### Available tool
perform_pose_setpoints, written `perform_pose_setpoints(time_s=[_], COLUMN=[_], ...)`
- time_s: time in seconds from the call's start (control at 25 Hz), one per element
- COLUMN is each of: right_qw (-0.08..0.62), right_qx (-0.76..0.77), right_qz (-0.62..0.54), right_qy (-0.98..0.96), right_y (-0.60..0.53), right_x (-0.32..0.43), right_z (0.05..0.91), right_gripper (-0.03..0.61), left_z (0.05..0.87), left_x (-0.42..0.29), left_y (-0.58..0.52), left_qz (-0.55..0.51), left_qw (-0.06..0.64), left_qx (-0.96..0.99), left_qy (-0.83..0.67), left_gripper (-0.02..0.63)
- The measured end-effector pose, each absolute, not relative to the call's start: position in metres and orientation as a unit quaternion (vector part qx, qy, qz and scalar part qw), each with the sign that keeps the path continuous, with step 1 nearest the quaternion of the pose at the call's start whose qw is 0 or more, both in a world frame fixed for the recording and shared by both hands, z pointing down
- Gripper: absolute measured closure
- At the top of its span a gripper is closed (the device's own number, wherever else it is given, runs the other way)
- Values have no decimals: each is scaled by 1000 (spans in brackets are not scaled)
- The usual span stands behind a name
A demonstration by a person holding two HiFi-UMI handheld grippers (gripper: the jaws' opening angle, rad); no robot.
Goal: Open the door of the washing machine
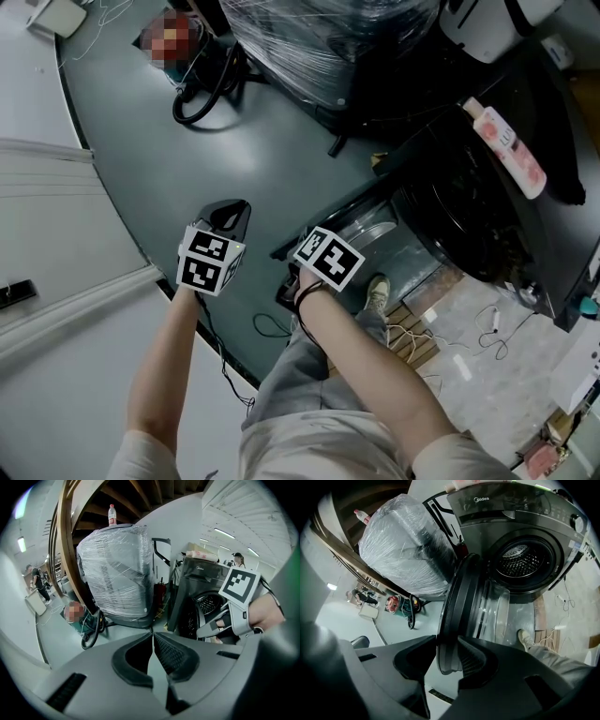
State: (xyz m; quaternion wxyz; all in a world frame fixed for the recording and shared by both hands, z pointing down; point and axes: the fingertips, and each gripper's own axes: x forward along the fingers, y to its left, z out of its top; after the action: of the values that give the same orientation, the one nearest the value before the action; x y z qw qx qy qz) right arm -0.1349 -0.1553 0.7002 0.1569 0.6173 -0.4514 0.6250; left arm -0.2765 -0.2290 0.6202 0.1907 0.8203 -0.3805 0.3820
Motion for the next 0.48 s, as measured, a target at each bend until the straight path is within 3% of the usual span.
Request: perform_pose_setpoints(time_s=[0.48], right_qw=[147], right_qx=[599], right_qz=[636], right_qy=[-465], right_y=[-180], right_x=[-152], right_z=[700], right_gripper=[413], left_z=[619], left_x=[-282], left_y=[-247], left_qz=[385], left_qw=[196], left_qx=[818], left_qy=[-379], left_gripper=[586])
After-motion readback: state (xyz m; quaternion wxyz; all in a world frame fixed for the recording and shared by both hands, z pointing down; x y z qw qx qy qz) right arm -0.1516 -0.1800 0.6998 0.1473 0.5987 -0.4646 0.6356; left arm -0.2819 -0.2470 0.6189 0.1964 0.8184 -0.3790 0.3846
